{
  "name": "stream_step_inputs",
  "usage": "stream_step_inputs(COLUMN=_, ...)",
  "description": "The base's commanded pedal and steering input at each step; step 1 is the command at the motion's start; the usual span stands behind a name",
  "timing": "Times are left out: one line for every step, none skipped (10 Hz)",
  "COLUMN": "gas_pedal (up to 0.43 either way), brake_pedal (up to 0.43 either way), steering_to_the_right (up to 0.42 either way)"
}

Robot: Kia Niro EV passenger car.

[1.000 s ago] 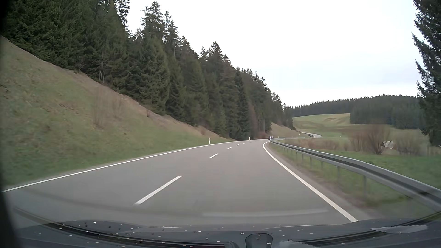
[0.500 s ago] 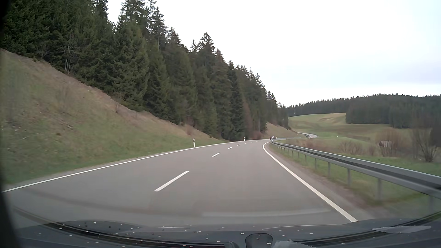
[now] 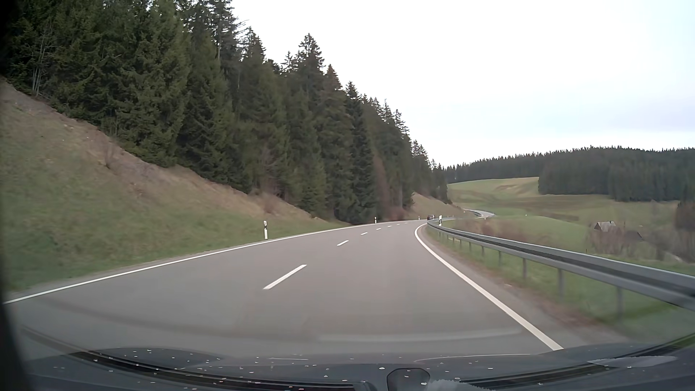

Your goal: Follow the waypoints while adhering to traffic rules and regulations

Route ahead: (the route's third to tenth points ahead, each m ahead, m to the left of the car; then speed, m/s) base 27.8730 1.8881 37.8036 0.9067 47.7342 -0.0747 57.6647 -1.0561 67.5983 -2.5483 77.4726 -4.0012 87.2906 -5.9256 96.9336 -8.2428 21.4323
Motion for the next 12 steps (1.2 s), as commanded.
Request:
stream_step_inputs(gas_pedal=0.138, brake_pedal=0.0, steering_to_the_right=0.011)
stream_step_inputs(gas_pedal=0.138, brake_pedal=0.0, steering_to_the_right=0.011)
stream_step_inputs(gas_pedal=0.138, brake_pedal=0.0, steering_to_the_right=0.012)
stream_step_inputs(gas_pedal=0.138, brake_pedal=0.0, steering_to_the_right=0.013)
stream_step_inputs(gas_pedal=0.138, brake_pedal=0.0, steering_to_the_right=0.012)
stream_step_inputs(gas_pedal=0.138, brake_pedal=0.0, steering_to_the_right=0.012)
stream_step_inputs(gas_pedal=0.138, brake_pedal=0.0, steering_to_the_right=0.012)
stream_step_inputs(gas_pedal=0.138, brake_pedal=0.0, steering_to_the_right=0.012)
stream_step_inputs(gas_pedal=0.138, brake_pedal=0.0, steering_to_the_right=0.011)
stream_step_inputs(gas_pedal=0.138, brake_pedal=0.0, steering_to_the_right=0.011)
stream_step_inputs(gas_pedal=0.138, brake_pedal=0.0, steering_to_the_right=0.011)
stream_step_inputs(gas_pedal=0.138, brake_pedal=0.0, steering_to_the_right=0.011)
